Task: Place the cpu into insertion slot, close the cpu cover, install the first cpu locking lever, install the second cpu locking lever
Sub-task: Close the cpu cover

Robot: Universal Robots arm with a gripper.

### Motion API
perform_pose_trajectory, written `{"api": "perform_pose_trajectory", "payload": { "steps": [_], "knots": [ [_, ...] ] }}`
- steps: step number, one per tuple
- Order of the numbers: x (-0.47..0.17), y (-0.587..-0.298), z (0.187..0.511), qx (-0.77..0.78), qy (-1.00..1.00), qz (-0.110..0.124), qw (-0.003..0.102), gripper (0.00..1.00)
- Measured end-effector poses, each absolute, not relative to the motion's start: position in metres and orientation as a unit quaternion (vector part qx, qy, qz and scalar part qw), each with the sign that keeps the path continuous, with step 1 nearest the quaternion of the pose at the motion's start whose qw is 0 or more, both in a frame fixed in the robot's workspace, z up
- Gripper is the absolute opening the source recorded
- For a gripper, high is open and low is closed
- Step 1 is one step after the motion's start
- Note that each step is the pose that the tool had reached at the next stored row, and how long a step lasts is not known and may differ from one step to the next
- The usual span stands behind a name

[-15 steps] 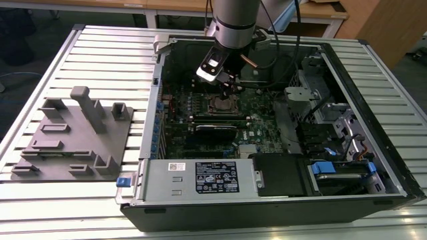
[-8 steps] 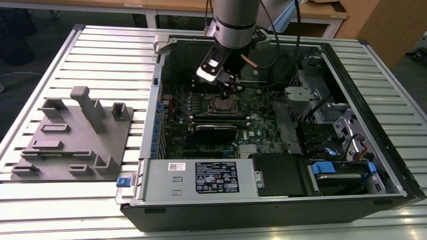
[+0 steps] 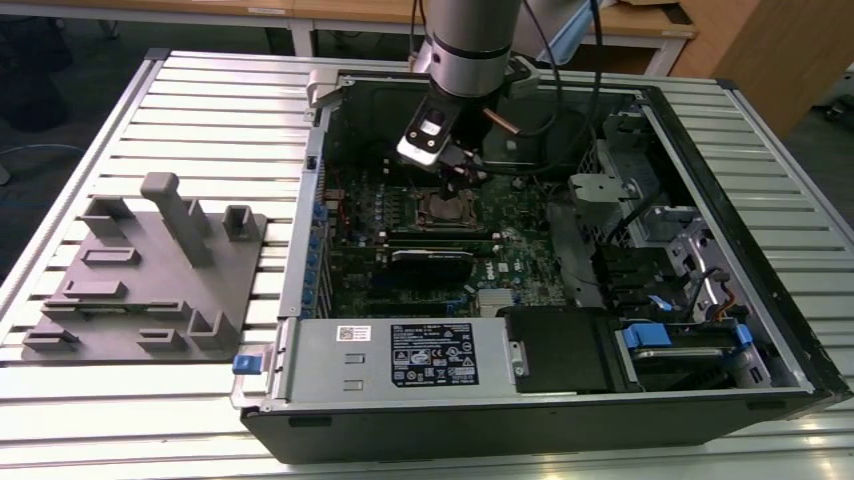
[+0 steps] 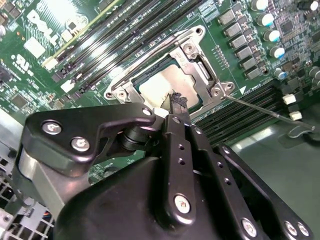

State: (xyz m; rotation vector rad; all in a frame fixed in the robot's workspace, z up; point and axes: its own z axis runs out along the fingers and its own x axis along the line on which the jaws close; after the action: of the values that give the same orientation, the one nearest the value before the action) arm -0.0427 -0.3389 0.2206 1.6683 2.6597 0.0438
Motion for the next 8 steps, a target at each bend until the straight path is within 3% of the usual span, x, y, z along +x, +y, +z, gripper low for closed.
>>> {"api": "perform_pose_trajectory", "payload": {
  "steps": [8],
  "knots": [
    [-0.0427, -0.3389, 0.2204, 0.479, 0.878, 0.014, 0.0, 0.11]
  ]
}}
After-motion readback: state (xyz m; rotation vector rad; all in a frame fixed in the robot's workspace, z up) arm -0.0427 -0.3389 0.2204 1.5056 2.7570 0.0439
